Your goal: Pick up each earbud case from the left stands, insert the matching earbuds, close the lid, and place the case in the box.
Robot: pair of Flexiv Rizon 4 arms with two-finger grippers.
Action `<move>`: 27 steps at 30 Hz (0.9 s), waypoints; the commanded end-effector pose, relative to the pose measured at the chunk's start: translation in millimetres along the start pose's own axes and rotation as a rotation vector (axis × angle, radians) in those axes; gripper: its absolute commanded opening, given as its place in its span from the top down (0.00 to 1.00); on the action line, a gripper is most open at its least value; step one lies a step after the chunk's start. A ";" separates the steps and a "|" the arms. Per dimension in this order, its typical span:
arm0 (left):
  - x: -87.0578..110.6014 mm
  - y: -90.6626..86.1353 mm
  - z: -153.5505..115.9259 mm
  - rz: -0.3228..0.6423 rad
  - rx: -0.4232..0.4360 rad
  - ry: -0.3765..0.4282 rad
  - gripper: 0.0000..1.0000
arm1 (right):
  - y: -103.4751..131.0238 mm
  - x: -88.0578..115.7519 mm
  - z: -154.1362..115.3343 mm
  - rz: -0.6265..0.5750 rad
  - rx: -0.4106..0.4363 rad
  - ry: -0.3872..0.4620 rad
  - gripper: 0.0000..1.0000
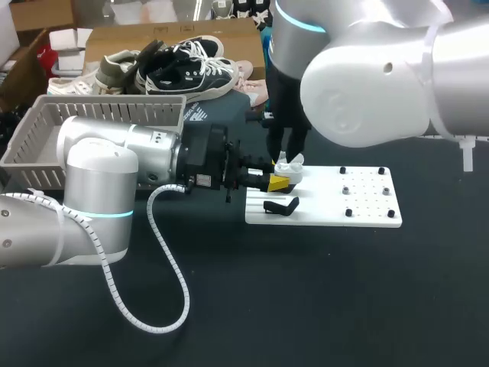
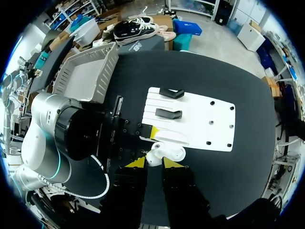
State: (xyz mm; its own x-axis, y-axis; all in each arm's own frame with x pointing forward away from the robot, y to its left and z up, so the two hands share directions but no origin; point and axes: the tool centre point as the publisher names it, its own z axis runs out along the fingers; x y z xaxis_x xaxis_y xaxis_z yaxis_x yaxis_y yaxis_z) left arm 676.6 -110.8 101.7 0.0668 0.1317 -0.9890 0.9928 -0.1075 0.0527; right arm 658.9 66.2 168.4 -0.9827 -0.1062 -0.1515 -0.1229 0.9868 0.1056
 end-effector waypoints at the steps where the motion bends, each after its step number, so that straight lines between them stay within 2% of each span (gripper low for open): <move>1: 0.3 -0.2 0.6 0.001 -0.003 0.000 1.00 | -1.9 0.8 0.4 -0.001 0.001 0.004 1.00; 27: 0.3 -0.2 0.6 0.001 -0.003 0.000 1.00 | -3.6 -0.5 10.6 0.008 0.002 0.012 1.00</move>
State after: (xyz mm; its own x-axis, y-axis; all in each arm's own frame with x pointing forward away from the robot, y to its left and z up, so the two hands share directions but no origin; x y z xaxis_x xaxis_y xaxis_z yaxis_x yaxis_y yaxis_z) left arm 676.6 -110.8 101.6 0.0668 0.1318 -0.9890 0.9928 -0.1075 0.0527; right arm 661.6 63.3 158.9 -0.9853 -0.1022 -0.1370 -0.1172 0.9875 0.1059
